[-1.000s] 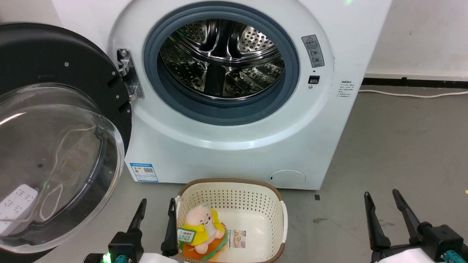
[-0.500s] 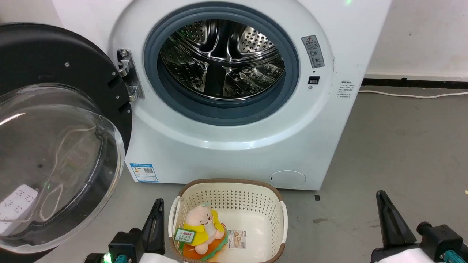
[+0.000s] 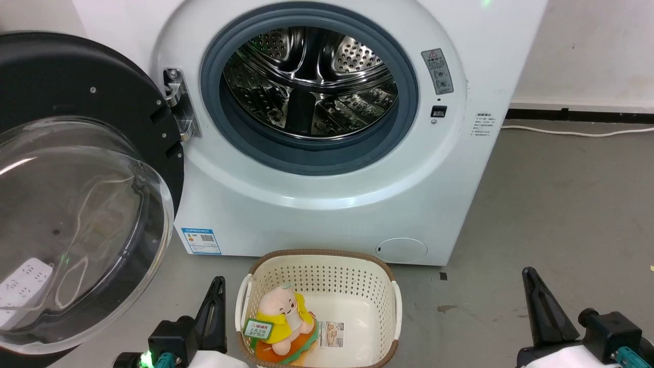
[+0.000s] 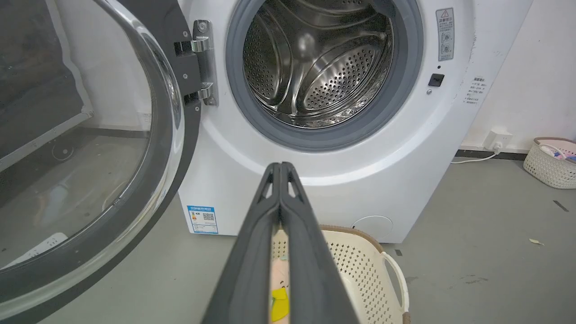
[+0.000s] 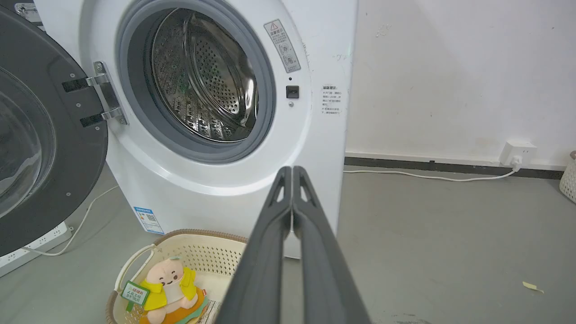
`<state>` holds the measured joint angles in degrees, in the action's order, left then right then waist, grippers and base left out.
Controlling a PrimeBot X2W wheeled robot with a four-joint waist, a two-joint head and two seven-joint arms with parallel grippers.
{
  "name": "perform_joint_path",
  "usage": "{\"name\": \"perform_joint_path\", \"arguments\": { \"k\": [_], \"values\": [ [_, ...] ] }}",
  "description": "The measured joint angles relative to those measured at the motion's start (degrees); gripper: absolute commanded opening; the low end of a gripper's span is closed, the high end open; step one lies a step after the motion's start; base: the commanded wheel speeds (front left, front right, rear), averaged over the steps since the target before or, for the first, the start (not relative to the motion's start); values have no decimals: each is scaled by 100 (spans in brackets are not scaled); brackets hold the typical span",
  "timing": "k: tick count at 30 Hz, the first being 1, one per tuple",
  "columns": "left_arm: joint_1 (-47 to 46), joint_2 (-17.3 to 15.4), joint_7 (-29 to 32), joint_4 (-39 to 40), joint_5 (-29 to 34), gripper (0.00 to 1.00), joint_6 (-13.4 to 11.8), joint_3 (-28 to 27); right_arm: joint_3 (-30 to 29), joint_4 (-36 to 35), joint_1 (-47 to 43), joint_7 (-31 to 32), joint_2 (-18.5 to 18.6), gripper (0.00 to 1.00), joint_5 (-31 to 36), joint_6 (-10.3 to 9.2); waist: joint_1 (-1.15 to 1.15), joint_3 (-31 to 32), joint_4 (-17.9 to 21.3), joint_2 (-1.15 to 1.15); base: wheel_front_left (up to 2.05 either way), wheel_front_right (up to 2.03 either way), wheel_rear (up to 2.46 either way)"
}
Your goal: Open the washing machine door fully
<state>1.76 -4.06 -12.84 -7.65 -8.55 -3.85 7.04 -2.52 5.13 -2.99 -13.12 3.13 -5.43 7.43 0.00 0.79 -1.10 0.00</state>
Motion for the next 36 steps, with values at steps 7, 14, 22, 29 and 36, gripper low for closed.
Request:
{"name": "perform_joint_path", "arguments": {
  "k": [7, 14, 22, 29, 36],
  "values": [
    [-1, 1, 73, 33, 70, 0, 3, -37, 14, -24, 1, 101, 0, 0, 41, 0, 0, -5, 7, 0, 0, 0, 0],
    [-1, 3, 148, 81, 112, 0, 36, -70, 30, -45, 2, 190, 0, 0, 44, 0, 0, -10, 14, 0, 0, 0, 0],
    [-1, 7, 248, 145, 178, 0, 73, -120, 53, -88, 8, 275, 0, 0, 93, 0, 0, -16, 22, 0, 0, 0, 0],
    [-4, 9, 324, 193, 219, 0, 100, -186, 74, -125, 10, 352, 0, 0, 104, 0, 0, -21, 29, 0, 0, 0, 0],
    [-9, 14, 404, 232, 260, 0, 107, -220, 87, -156, 20, 433, 0, 0, 145, 0, 0, -26, 36, 0, 0, 0, 0]
  ]
}}
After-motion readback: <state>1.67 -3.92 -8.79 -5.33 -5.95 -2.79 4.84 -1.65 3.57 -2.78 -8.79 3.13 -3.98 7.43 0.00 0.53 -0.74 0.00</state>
